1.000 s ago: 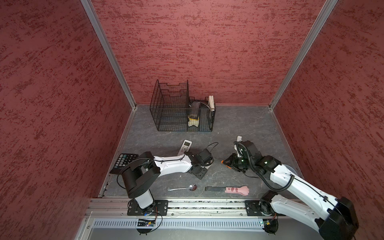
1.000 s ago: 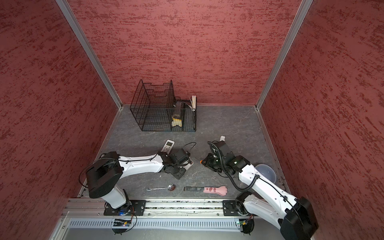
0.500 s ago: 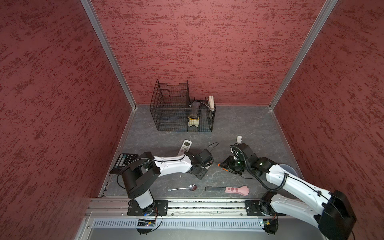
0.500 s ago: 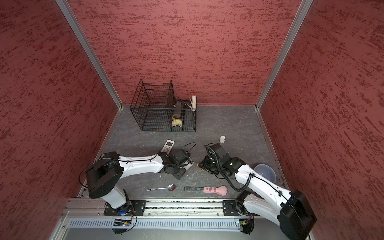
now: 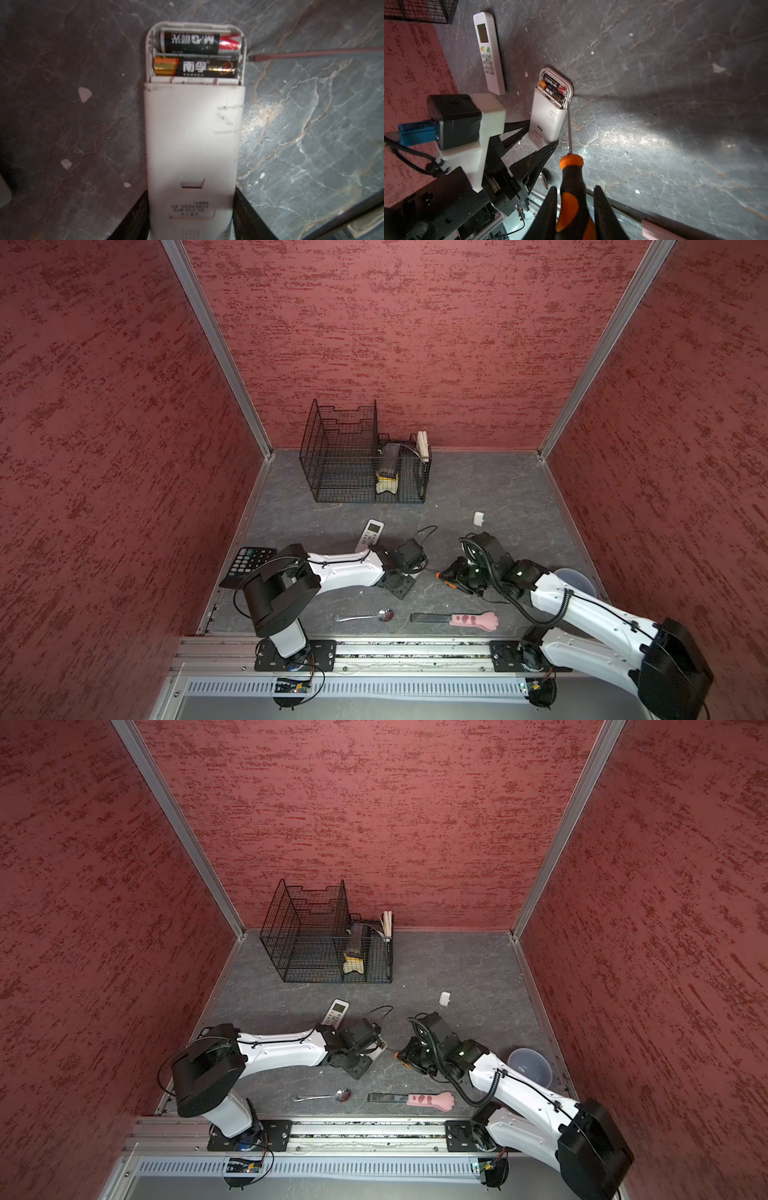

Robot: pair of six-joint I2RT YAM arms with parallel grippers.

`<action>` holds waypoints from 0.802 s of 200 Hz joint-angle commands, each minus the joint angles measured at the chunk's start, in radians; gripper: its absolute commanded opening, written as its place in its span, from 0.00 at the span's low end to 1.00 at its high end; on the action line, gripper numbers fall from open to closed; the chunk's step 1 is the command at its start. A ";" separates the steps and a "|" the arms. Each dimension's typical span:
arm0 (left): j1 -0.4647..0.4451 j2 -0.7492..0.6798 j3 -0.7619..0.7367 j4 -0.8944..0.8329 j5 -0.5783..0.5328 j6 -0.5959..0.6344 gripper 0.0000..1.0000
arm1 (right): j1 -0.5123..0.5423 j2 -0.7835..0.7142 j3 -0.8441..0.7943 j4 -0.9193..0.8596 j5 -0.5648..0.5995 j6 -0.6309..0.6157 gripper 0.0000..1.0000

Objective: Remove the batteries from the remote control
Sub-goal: 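Bring the screwdriver tip to the battery compartment with the right gripper, then insert the screwdriver tip beside the red-ended battery end with the right gripper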

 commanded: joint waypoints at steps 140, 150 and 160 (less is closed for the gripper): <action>-0.031 0.031 -0.025 0.047 0.076 0.011 0.52 | 0.008 -0.032 -0.038 0.049 0.044 0.054 0.00; -0.031 0.031 -0.025 0.047 0.076 0.011 0.52 | 0.007 -0.032 -0.043 0.051 0.044 0.056 0.00; -0.033 0.031 -0.025 0.047 0.078 0.011 0.52 | 0.007 -0.032 -0.047 0.054 0.044 0.057 0.00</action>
